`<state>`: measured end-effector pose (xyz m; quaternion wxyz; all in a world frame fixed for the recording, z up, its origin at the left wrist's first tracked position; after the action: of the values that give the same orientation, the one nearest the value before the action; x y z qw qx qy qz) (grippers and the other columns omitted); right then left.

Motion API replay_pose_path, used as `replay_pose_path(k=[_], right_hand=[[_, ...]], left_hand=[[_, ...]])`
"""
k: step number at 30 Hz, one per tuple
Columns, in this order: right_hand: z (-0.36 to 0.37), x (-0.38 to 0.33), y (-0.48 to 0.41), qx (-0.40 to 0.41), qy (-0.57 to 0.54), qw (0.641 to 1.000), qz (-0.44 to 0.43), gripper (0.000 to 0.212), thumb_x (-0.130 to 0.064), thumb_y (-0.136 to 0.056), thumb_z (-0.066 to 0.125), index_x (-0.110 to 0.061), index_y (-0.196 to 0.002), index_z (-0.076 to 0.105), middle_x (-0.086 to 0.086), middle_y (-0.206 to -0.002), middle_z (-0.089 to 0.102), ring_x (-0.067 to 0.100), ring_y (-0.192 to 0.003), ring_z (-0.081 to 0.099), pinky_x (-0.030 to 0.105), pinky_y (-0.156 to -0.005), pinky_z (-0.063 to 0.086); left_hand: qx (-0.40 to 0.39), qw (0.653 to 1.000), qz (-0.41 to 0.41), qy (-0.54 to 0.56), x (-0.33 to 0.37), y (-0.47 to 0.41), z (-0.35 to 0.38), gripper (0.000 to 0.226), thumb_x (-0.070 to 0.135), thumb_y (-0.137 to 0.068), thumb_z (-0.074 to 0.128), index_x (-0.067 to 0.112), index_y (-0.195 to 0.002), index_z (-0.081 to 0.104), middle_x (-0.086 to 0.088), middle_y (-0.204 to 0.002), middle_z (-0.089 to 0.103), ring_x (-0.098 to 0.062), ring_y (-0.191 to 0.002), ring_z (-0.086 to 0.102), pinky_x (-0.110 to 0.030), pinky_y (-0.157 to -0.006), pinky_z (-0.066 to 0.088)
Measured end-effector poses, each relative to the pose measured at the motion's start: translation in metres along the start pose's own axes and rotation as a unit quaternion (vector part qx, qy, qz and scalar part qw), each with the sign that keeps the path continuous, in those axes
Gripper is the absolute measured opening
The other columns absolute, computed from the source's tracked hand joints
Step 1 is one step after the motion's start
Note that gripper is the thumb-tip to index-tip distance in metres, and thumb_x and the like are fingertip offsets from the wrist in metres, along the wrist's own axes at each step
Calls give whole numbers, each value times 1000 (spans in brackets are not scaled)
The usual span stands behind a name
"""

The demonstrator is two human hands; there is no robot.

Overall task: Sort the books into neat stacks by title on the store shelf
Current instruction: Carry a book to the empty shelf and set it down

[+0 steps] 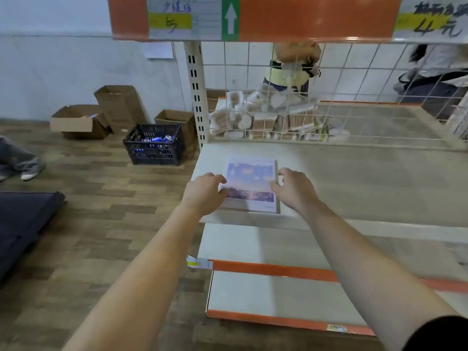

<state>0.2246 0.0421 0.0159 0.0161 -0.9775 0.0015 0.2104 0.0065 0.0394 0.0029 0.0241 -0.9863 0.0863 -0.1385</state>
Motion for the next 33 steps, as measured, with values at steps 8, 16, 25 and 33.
replay_pose_path(k=[8, 16, 25, 33], right_hand=[[23, -5, -24, -32, -126, 984, 122, 38, -24, -84, 62, -3, -113, 50, 6, -92, 57, 28, -90, 54, 27, -61, 34], [28, 0, -38, -74, -224, 954, 187, 12, -9, -79, 61, -2, -71, 55, 10, -67, 50, 24, -63, 47, 26, -55, 31], [28, 1, -46, -17, -361, 920, 148, 19, -13, -87, 63, -17, -103, 53, 12, -105, 64, 34, -92, 66, 55, -82, 55], [14, -28, -39, -82, -467, 877, 73, 18, -10, -92, 62, -9, -108, 54, 18, -105, 65, 29, -82, 65, 47, -78, 55]], left_hand=[[-18, 1000, -3, -3, -8, -15, 11, 35, 42, -88, 50, 19, -113, 58, -1, -107, 63, -26, -104, 56, -36, -83, 44], [-25, 997, -10, 66, -13, -20, 10, 48, 44, -81, 63, 20, -123, 55, 2, -100, 63, -22, -102, 54, -35, -83, 44], [-17, 976, -64, 207, -20, -20, 6, 30, 36, -79, 68, 11, -94, 59, 2, -90, 63, -20, -83, 57, -35, -72, 48], [51, 825, -177, 534, -20, 4, -15, 25, 14, -91, 58, 13, -115, 50, -3, -87, 72, -17, -71, 71, -35, -56, 53]])
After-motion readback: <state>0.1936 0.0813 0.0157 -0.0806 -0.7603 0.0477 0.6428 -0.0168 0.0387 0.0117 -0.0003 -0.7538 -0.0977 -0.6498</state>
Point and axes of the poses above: each hand's wrist, its own y-axis away from the middle knuckle, its own z-axis out of the palm, x = y × z, the point moved 4 cm from there along -y, towards the middle knuckle
